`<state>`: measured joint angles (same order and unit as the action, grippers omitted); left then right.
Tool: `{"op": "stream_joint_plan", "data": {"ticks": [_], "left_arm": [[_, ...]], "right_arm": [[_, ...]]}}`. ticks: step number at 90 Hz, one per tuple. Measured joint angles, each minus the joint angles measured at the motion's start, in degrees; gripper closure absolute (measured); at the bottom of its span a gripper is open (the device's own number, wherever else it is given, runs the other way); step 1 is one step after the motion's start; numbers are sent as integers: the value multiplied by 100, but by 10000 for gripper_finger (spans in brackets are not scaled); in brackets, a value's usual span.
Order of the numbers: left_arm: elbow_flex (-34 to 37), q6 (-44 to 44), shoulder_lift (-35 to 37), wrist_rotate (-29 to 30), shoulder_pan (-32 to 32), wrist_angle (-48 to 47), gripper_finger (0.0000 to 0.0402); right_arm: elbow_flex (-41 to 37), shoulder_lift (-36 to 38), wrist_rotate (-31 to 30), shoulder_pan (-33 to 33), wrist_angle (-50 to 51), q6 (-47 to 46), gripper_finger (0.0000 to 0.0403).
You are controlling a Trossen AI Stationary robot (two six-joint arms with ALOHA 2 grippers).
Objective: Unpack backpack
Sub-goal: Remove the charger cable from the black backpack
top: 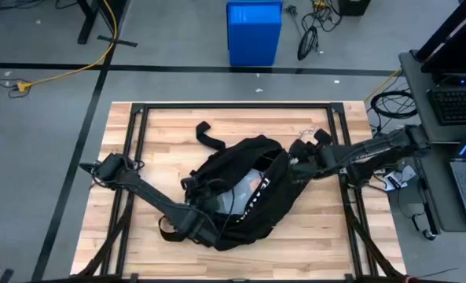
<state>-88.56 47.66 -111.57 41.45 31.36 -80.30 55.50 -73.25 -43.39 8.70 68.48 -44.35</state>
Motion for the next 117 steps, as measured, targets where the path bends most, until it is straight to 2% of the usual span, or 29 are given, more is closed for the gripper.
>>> {"op": "stream_joint_plan", "data": {"ticks": [24, 41, 60, 108, 117], "left_arm": [[-388, -4, 0, 17, 220, -22, 394], [-536, -4, 0, 58, 268, -22, 394], [-539, -9, 0, 79, 279, -23, 394], [-537, -2, 0, 104, 279, 146, 394], [-537, 0, 0, 105, 279, 200, 394]], "right_arm": [[-1199, 487, 1166, -1156, -1964, 1271, 403], [-1540, 364, 1322, -1689, -2426, 1509, 402], [-1848, 269, 1588, -1975, -3166, 1848, 394], [-2039, -430, 1663, -2629, -3234, 1972, 392], [-2039, -449, 1661, -2717, -3246, 1995, 381]]}}
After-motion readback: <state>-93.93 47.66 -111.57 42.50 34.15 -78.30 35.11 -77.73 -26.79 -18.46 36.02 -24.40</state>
